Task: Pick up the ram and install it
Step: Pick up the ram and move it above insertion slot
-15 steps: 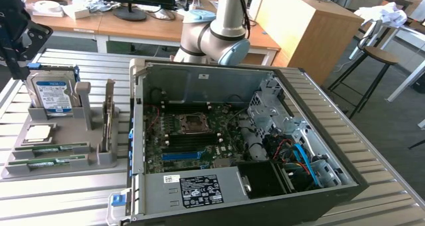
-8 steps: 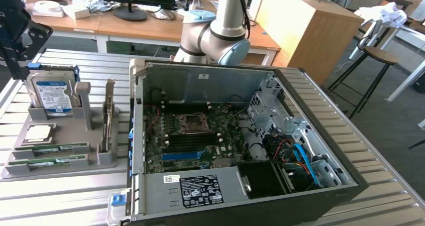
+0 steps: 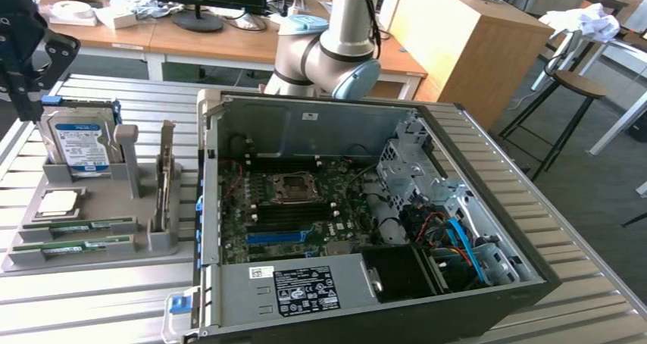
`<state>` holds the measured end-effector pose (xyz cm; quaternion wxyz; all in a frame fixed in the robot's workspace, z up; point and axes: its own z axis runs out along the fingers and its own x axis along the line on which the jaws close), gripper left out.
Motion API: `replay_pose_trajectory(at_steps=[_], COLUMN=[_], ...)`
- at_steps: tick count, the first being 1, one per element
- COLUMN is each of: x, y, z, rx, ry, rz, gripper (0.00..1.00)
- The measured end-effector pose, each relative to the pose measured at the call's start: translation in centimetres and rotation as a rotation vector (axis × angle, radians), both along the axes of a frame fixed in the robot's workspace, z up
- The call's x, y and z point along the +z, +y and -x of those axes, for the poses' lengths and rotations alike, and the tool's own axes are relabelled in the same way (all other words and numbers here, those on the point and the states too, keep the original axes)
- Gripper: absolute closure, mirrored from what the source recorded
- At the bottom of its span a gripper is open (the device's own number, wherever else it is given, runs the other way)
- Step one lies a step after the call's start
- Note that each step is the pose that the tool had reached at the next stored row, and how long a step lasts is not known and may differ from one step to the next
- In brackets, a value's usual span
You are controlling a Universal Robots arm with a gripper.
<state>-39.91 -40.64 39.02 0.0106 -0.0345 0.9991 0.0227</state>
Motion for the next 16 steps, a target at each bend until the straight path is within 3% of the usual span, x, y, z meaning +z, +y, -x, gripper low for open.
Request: replay_pose_trajectory(at_steps=[16], x=[-0.03], y=[0.0], z=[0.0], rx=[0.29], ry=[0.0], rz=[0.0], gripper=[0.9])
